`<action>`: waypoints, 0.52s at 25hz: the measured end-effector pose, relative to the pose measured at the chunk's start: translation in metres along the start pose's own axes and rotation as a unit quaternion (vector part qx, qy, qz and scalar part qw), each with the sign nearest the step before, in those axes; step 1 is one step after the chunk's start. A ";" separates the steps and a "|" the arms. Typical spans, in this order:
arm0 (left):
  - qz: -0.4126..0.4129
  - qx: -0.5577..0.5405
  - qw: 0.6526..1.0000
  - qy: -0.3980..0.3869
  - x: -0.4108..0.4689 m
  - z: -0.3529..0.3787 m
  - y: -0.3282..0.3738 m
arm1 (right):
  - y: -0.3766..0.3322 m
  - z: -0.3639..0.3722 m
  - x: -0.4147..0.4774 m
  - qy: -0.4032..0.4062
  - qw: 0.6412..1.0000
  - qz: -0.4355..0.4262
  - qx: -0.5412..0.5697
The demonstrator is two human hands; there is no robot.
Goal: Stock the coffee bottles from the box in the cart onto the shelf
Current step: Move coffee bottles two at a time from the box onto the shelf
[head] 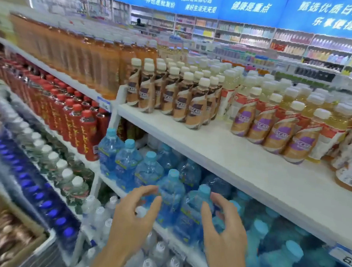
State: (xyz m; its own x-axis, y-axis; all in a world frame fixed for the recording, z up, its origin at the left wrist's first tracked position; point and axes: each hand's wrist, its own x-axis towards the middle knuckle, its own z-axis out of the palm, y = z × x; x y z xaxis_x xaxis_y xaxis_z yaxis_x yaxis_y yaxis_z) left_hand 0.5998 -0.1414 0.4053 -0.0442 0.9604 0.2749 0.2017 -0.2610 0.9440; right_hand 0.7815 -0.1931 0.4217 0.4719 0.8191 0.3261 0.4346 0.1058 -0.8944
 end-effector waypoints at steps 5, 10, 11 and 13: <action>-0.125 0.037 0.986 0.103 -0.042 -0.093 -0.078 | 0.034 0.102 -0.046 -0.116 0.992 0.051 0.021; -0.208 0.041 0.956 0.203 -0.077 -0.181 -0.144 | 0.072 0.214 -0.093 -0.229 0.961 0.152 -0.038; -0.227 0.028 0.946 0.229 -0.082 -0.202 -0.157 | 0.072 0.239 -0.100 -0.234 0.959 0.154 -0.036; -0.256 0.031 0.929 0.265 -0.090 -0.241 -0.180 | 0.062 0.278 -0.118 -0.318 0.931 0.175 -0.042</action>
State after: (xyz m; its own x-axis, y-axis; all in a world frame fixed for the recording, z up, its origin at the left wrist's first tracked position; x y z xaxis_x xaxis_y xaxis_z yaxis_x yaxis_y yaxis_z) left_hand 0.3318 -0.2045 0.2548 -0.6226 0.7697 -0.1414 0.0762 0.2396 0.9679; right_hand 0.5398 -0.1269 0.2424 0.0582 0.9662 -0.2510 0.4117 -0.2523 -0.8757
